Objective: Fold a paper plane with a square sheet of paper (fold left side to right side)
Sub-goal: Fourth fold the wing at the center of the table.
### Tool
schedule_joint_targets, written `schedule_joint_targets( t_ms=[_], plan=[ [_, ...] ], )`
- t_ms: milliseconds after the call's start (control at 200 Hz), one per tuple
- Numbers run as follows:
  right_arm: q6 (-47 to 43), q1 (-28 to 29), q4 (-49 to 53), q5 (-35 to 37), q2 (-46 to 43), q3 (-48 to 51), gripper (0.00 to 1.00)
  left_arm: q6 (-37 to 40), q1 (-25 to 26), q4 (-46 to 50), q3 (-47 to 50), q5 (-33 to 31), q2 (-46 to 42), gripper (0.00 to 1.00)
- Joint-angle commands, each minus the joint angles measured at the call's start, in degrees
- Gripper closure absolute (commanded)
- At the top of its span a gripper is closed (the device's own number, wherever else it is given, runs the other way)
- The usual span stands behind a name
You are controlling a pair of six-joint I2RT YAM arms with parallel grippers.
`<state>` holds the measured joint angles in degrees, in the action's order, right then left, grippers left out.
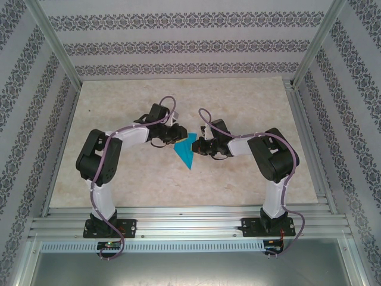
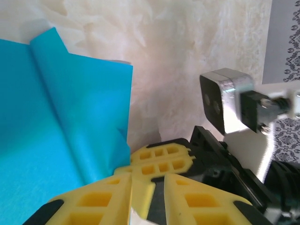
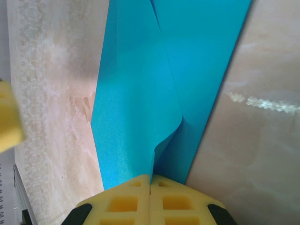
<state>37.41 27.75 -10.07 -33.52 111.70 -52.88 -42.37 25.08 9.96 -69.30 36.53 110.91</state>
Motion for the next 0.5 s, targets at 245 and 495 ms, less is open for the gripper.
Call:
schedule_joint_targets(
  t_ms=[245,495],
  plan=[
    [-2.0,1.1,4.1,2.6,3.0,-0.4,0.96,-1.9,2.0,-2.7,-3.4,2.2,7.2,0.75],
    [-2.0,1.0,5.7,3.5,3.3,-1.1,0.96,-1.8,2.0,-2.6,-2.6,0.8,8.2,0.75]
  ],
)
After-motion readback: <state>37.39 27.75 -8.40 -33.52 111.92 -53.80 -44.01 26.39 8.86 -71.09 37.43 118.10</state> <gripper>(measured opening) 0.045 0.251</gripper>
